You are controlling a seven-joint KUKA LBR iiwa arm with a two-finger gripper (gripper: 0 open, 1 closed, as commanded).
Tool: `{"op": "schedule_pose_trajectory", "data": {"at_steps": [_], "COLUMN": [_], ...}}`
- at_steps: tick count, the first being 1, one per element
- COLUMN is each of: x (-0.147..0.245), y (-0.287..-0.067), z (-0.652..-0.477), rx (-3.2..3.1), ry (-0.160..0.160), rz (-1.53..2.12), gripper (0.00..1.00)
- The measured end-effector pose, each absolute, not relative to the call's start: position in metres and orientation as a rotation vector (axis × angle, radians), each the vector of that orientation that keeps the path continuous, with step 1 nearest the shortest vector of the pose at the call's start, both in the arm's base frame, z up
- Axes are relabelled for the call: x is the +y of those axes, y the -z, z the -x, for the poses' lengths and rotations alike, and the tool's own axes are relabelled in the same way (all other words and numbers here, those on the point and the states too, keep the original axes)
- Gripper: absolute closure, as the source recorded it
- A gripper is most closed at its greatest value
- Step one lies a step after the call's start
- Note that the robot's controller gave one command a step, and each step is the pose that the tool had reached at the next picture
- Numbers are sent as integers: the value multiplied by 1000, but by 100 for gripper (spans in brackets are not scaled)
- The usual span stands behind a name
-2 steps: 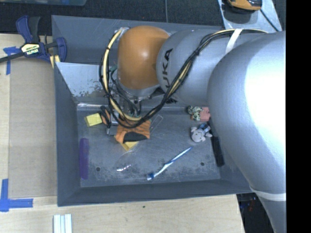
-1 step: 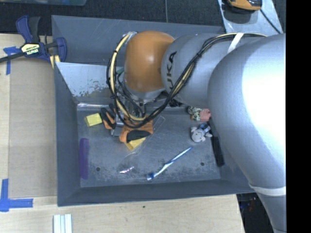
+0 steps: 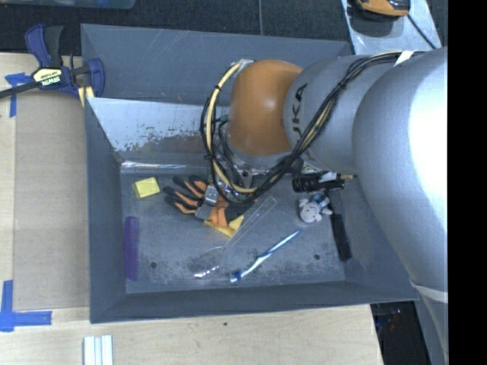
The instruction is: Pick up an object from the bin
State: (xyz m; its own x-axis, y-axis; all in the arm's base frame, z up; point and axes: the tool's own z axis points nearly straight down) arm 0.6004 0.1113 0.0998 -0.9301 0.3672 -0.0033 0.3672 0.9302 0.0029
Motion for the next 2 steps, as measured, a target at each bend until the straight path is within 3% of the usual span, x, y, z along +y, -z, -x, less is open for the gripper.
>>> {"op": "schedule_pose_trajectory", "data": {"at_steps": [1,2], "x": [120,99], "y": [-71,-72], "z": [-608,-601], "rx": [3123,3053], "ry": [-11,-7], "rz": [-235,-696], "gripper": [0,100]}}
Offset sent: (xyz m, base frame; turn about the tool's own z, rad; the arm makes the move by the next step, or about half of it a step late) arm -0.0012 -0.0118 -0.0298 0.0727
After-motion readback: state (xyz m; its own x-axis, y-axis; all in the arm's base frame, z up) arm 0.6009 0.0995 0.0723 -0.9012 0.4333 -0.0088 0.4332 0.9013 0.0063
